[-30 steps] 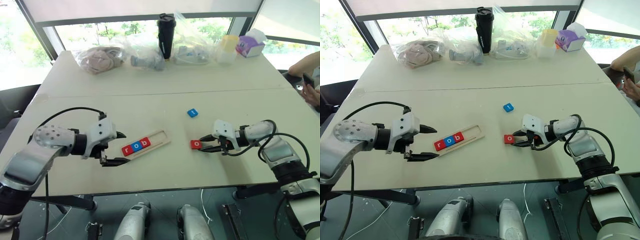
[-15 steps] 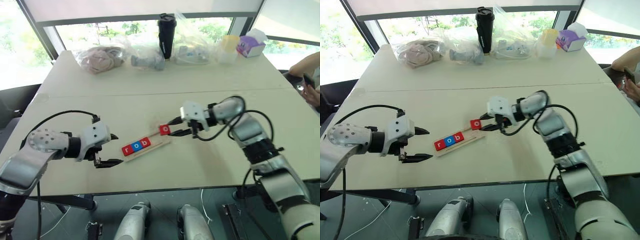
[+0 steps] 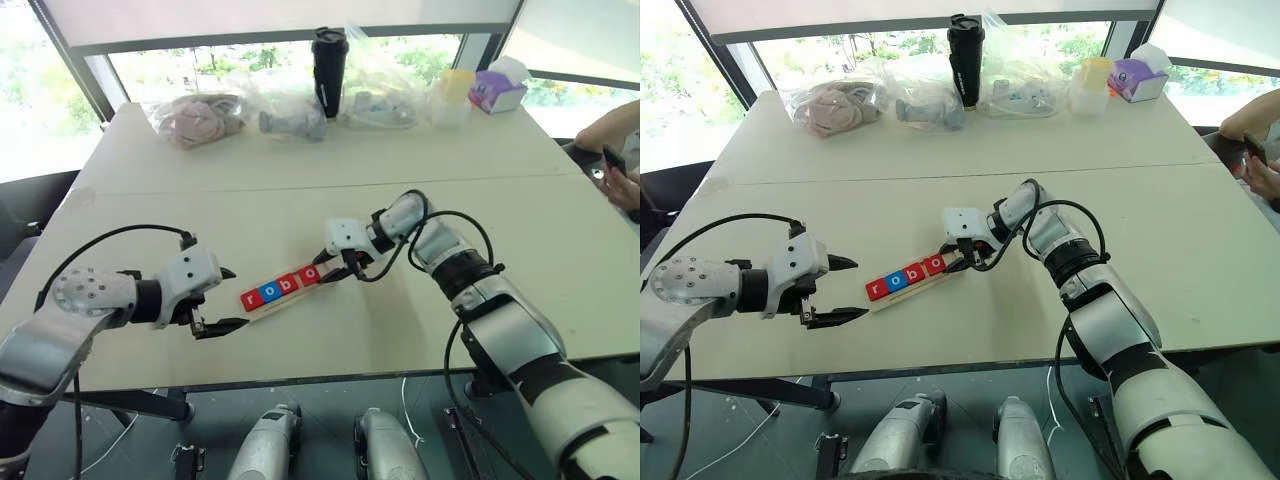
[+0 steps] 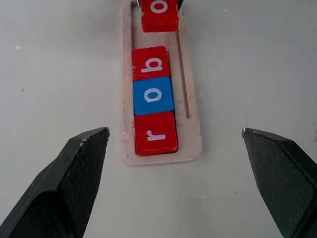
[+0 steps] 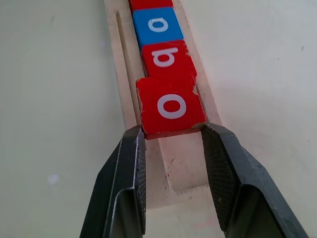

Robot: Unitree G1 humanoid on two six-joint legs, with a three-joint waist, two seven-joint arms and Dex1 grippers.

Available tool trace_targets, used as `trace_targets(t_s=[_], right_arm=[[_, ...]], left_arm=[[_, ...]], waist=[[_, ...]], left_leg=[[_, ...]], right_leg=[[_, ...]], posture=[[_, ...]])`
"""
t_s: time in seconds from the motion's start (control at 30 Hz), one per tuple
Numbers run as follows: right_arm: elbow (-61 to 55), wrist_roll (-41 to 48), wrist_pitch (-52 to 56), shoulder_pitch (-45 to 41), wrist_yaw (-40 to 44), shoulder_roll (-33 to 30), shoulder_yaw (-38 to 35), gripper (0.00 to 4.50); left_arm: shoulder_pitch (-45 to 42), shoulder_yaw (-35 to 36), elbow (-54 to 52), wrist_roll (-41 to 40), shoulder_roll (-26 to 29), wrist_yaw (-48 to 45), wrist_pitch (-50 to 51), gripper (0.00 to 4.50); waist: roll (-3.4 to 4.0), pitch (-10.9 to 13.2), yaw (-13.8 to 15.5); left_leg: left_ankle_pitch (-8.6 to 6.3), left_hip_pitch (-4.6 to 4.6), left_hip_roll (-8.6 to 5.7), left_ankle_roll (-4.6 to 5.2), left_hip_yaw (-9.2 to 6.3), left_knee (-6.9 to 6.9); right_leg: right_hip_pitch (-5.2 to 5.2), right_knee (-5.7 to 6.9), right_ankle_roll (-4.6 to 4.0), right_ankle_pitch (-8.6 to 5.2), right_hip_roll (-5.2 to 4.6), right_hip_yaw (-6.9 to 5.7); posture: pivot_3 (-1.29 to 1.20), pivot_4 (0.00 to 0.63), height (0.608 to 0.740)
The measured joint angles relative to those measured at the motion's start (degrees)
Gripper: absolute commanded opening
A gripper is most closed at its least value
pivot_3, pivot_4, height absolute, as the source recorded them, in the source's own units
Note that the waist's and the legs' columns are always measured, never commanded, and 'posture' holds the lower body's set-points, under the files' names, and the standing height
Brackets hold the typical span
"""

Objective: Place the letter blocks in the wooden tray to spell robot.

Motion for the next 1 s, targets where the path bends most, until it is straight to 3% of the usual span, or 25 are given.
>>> trace_targets(t_s=[0.47,0.93,1.0], right_arm=[[9.6,-3.1,-4.2,-3.5,-4.0,3.9,-1.2,1.07],[10.3,-3.9,-4.7,-3.5,-3.4,5.2,-2.3,1.07],[10.2,-3.9,-4.7,-3.5,-3.1,5.5,-2.4,2.14]], left_arm=[[0.0,0.0,-0.9,-0.8,-0.1,1.8,1.4,4.50],[-0.2,0.0,-1.4,-1.2,-0.2,2.1,1.4,4.50],[-0.3,0.0,-1.4,-1.2,-0.4,2.2,1.4,4.50]], waist=[[0.00,0.0,0.0],[0.00,0.0,0.0],[0.01,0.0,0.0]], left_leg=[[0.10,-0.01,0.00,-0.16,0.01,-0.17],[0.15,0.00,0.01,-0.23,0.01,-0.26],[0.15,0.00,0.01,-0.23,0.01,-0.27]], right_leg=[[-0.33,0.04,-0.04,0.03,0.06,0.08],[-0.39,0.09,-0.04,0.04,0.07,0.09],[-0.40,0.09,-0.04,0.04,0.08,0.09]], posture=[[0.00,0.150,0.740],[0.00,0.150,0.740],[0.00,0.150,0.740]])
